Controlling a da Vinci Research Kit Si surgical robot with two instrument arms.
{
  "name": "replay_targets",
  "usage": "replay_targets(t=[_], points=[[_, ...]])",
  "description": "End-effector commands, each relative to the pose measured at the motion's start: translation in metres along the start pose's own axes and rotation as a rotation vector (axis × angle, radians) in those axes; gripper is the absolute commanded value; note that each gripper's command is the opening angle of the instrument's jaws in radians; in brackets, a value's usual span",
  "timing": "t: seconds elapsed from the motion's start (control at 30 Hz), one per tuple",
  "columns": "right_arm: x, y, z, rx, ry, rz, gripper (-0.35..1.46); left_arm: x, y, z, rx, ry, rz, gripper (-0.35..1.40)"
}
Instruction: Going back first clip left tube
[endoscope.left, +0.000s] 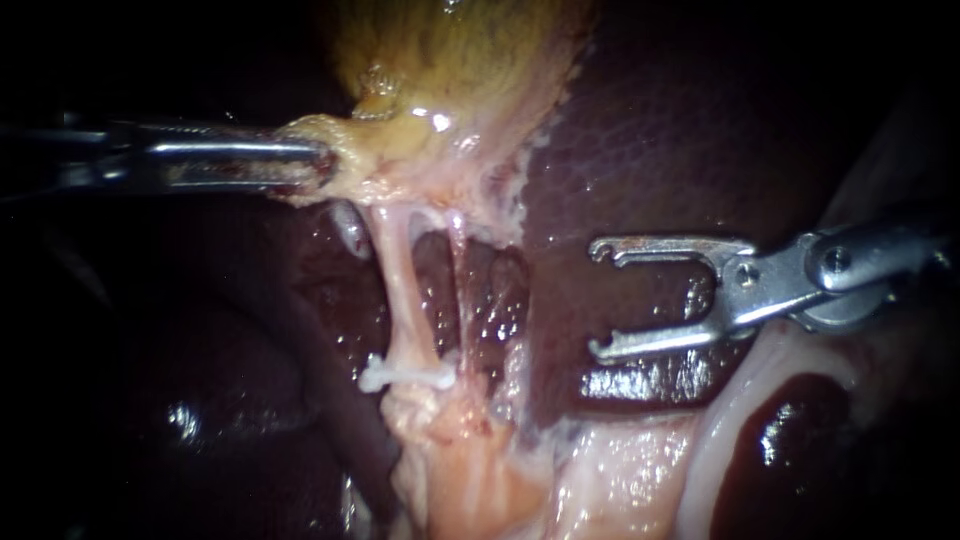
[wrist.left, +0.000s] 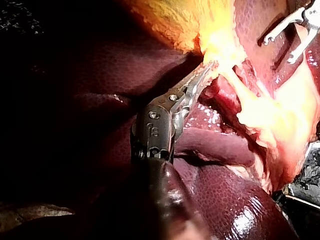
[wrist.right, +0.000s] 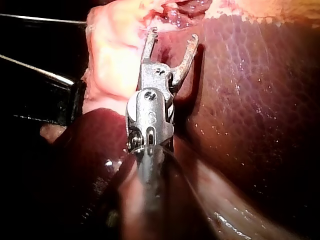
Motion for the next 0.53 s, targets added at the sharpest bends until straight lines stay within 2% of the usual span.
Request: replay_targets(t=[0.03, 0.23, 0.53], points=[[-0.0001, 0.0, 0.0, -0.001, 0.0, 0.001, 0.5, -0.0001, -0.0001, 0.0005, -0.001, -0.001, 0.0, -0.35], [-0.0002, 0.0002, -0.0001, -0.001, -0.001, 0.001, 0.5, -0.0008, -0.0003, 0.0029, -0.013, -0.006, 0.005, -0.35], [-0.0004, 0.0004, -0.0003, 0.004, 0.001, 0.002, 0.5, -0.0009, -0.0002, 0.003, -0.015, -0.006, 0.006, -0.35]])
